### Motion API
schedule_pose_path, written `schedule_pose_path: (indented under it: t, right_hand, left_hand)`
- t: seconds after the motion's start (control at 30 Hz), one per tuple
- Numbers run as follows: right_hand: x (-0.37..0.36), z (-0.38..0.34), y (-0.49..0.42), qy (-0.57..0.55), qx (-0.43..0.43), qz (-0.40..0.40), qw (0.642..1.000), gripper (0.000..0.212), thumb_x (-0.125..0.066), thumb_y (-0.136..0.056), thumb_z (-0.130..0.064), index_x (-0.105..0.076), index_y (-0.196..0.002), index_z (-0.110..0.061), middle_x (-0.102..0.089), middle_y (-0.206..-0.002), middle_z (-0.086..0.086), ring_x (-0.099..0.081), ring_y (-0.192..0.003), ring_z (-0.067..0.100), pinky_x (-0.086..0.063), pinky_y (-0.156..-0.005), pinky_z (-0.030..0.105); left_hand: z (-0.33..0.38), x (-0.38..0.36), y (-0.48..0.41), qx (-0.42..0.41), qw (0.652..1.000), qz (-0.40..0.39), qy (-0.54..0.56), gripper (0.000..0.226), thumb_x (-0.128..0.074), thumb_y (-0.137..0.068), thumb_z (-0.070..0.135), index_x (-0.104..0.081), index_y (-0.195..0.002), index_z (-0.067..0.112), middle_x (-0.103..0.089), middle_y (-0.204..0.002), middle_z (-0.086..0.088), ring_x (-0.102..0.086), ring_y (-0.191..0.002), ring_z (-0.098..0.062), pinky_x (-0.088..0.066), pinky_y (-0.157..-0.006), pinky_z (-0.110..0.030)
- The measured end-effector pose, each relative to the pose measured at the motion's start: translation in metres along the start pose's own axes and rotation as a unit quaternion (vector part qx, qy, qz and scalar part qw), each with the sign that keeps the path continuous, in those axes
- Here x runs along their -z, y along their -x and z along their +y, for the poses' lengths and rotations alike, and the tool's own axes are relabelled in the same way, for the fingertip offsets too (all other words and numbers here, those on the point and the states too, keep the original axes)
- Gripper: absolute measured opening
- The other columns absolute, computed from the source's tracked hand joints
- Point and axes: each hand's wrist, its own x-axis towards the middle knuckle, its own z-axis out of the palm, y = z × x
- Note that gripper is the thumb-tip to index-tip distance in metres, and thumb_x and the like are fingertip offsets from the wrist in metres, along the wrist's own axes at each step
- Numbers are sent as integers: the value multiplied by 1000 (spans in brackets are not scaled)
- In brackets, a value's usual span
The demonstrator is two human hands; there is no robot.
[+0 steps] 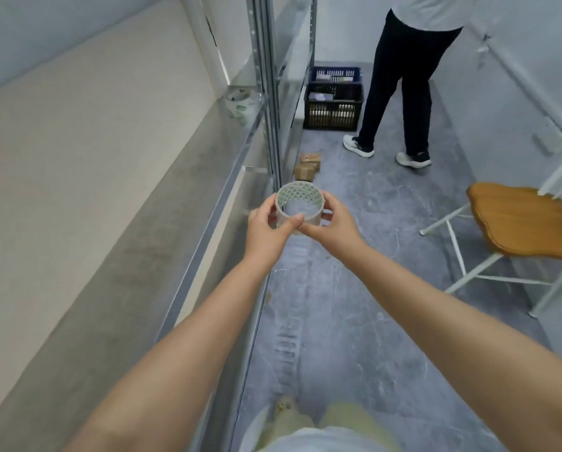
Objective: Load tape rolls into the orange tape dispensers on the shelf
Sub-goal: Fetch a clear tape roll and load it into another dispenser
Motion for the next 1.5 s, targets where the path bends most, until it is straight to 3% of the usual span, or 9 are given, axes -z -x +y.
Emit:
schedule_pose_path:
  t: [0.23,0.4,0.5,0.87,0.97,1.1,1.27,1.4,1.5]
  right_hand:
    - [32,12,-68,6,-5,32,999,50,-79,-68,-30,-50,-108,-37,-53,-119,-2,-55,-108,16,-50,-88,30]
    - [65,28,-138,17,-8,39,999,59,-78,-68,-34,-51,-120,-27,-52,-127,3,-55,-110,16,-51,-93,37]
    - [85,34,-182,22,-2,33,999,63,-78,-68,-34,-49,-123,-25,-51,-128,5,-55,-111,17,-50,-94,37]
    - [84,49,-334,29,25,-58,998,61,-78,-68,-31,-49,-121,-29,-49,-123,3,-54,-110,18,-50,-91,33]
    - [68,50,-379,54,61,-89,993,60,-76,-65,-32,-48,-118,-34,-51,-119,1,-50,-109,14,-44,-89,23]
    - [33,46,-434,77,93,-142,982,62,-77,-67,-22,-48,-122,-28,-49,-115,2,-51,-106,14,-37,-83,8]
    - [-20,29,-482,64,99,-217,969,63,-74,-72,-20,-47,-129,-23,-51,-124,8,-50,-100,0,-43,-98,22]
    - [-57,23,-504,79,94,-290,949,69,-74,-74,-19,-42,-135,-19,-47,-128,8,-53,-111,13,-45,-102,33]
    - [-85,18,-522,93,121,-351,924,68,-71,-77,-17,-39,-138,-15,-47,-131,10,-51,-110,13,-45,-102,33]
  left_hand:
    - [-4,-41,-79,1,1000,-31,3,56,-73,-77,23,-52,-129,17,-52,-130,-13,-56,-117,-22,-47,-101,-44]
    - [0,-83,-148,-16,1000,-16,-19,57,-74,-76,26,-53,-129,20,-51,-128,-10,-56,-111,-17,-47,-95,-29]
    - [6,-105,-188,-16,1000,-1,-9,57,-75,-75,24,-54,-128,20,-52,-126,-10,-57,-111,-17,-47,-99,-34]
    - [-2,-117,-312,-7,998,49,-42,60,-73,-77,26,-49,-132,19,-52,-129,-11,-55,-116,-20,-46,-102,-42]
    - [-13,-103,-346,-13,994,59,-87,65,-76,-73,33,-48,-131,21,-51,-127,-7,-53,-116,-15,-44,-103,-36]
    - [-26,-73,-392,10,988,116,-103,69,-82,-65,32,-49,-125,21,-48,-121,1,-52,-114,-14,-39,-96,-24]
    - [-42,-29,-434,45,975,194,-97,83,-85,-60,28,-43,-130,17,-43,-124,4,-49,-114,-12,-39,-98,-26]
    - [-55,-4,-441,76,953,279,-89,75,-88,-55,25,-48,-117,18,-57,-112,6,-57,-102,-8,-40,-80,-10]
    - [-58,13,-446,107,926,352,-84,71,-89,-50,23,-45,-105,27,-54,-93,22,-53,-83,11,-39,-64,1]
